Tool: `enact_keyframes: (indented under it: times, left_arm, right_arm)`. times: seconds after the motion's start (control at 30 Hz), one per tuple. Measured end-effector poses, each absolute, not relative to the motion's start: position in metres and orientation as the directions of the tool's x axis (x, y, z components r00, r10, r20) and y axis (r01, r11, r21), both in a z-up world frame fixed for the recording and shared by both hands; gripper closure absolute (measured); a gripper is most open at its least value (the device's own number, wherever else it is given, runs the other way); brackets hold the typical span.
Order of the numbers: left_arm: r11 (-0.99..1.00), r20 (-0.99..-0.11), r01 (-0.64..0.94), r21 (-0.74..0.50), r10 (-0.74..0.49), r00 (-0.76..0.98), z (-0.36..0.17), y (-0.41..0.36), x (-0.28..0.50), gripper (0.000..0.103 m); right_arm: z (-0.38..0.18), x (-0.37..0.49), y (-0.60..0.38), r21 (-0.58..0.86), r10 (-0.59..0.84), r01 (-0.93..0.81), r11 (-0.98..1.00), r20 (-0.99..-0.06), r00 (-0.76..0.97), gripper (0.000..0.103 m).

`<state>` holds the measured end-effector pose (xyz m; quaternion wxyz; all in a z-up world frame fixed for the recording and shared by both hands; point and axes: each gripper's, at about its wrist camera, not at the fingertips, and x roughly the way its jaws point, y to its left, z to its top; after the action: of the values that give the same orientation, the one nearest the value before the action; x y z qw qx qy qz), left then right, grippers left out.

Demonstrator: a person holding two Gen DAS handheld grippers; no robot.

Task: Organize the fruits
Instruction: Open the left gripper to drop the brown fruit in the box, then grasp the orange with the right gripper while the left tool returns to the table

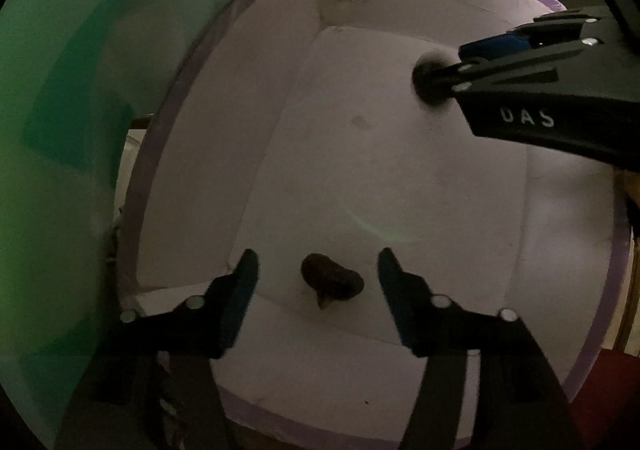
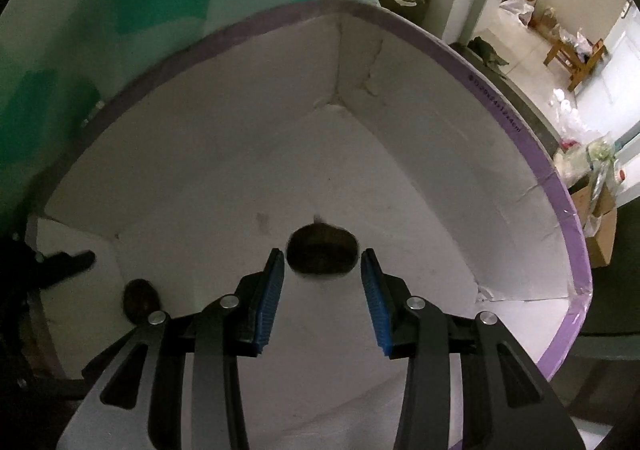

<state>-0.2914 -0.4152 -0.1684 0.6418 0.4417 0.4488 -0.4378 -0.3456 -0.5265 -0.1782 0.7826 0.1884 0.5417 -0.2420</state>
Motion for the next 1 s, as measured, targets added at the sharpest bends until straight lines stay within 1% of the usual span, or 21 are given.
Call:
enact_keyframes:
  times: [0.07,0.13,0.2,0.4,0.83,1.0]
  left_arm:
    - [0.229,-0.961,0.958,0.175,-0.17,0.216,-0.168,-0.415,-0.288,0.026]
    - [0.237,-0.959,0.956,0.171,-0.18,0.217,-0.167,-0.413,-0.287,0.024]
    - [0.244,-0.957,0.955,0.166,-0.193,0.215,-0.167,-0.414,-0.288,0.022]
    - [0.257,-0.953,0.952,0.165,-0.209,0.222,-0.174,-0.416,-0.296,0.022]
    - [0.267,-0.947,0.95,0.161,-0.229,0.224,-0.16,-0.405,-0.303,0.021]
    - [0.272,-0.94,0.95,0.154,-0.255,0.225,-0.15,-0.4,-0.302,0.021]
  right_arm:
    - [-0.178,-0.343,-0.525,0.023,-0.181,0.583,0.812,-0.94,0.289,0.054]
    - [-0.176,-0.343,-0.525,0.022,-0.187,0.585,0.81,-0.937,0.294,0.034]
    - [-0.173,-0.344,-0.525,0.023,-0.195,0.586,0.81,-0.932,0.307,0.03]
    - [-0.173,-0.345,-0.525,0.018,-0.2,0.59,0.807,-0.932,0.303,0.029]
    - [-0.171,-0.344,-0.523,0.012,-0.205,0.592,0.806,-0.932,0.298,0.028]
    - [-0.17,-0.345,-0.522,0.006,-0.209,0.593,0.805,-0.933,0.292,0.028]
